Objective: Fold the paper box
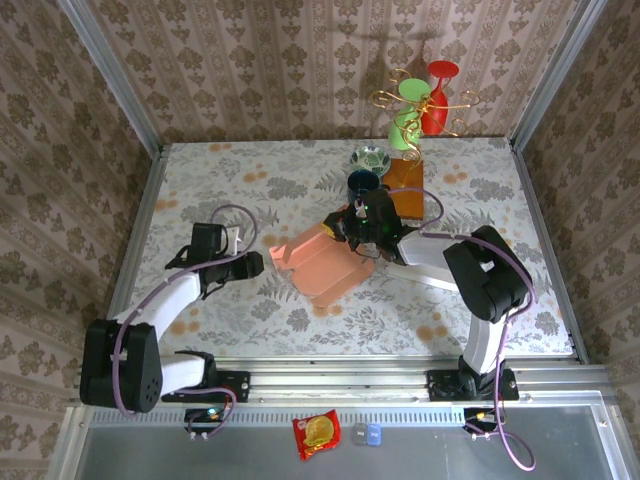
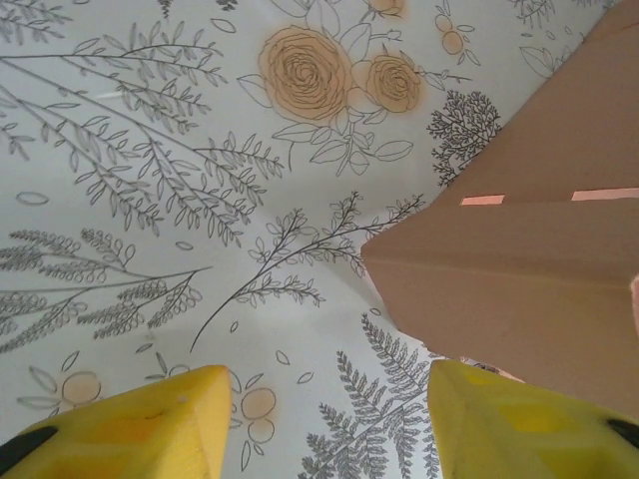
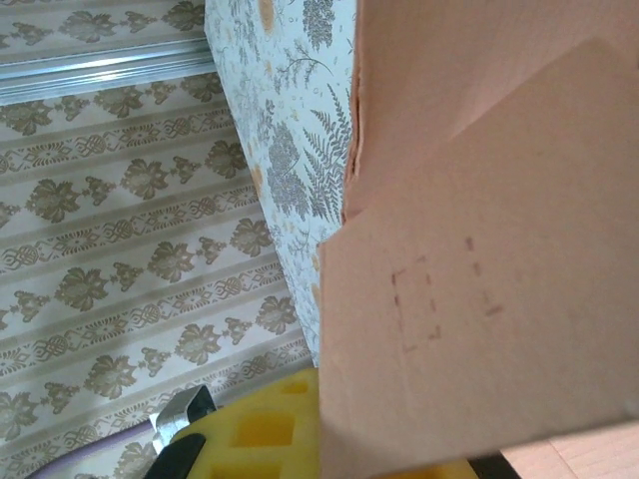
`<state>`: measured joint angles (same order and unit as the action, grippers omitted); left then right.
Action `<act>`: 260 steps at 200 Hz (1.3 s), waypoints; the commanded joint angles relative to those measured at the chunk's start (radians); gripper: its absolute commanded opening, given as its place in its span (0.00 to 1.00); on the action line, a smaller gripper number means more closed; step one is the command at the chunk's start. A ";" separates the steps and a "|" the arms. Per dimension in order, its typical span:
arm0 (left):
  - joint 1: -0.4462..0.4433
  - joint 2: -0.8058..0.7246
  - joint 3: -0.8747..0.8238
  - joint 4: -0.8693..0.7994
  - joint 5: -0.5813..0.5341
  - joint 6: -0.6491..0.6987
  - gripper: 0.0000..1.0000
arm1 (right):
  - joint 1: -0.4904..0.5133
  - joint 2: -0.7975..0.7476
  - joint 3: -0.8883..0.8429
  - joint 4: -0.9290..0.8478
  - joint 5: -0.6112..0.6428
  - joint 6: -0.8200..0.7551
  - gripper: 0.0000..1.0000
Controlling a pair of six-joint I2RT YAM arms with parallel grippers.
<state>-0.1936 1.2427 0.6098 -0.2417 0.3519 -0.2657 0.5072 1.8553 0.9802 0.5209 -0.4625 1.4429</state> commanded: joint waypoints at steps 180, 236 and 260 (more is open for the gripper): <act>-0.139 0.104 0.028 0.181 0.119 0.125 0.59 | -0.009 0.082 -0.030 0.156 -0.009 0.030 0.00; -0.211 0.100 0.015 0.219 0.049 0.098 0.61 | -0.009 0.075 -0.037 0.161 -0.003 0.033 0.00; -0.247 0.098 0.005 0.251 0.006 0.074 0.61 | -0.009 0.077 -0.044 0.183 0.004 0.041 0.00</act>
<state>-0.4129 1.3510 0.6289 -0.0425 0.4103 -0.1650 0.4973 1.9133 0.9596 0.6830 -0.4644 1.4734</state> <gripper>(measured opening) 0.609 0.069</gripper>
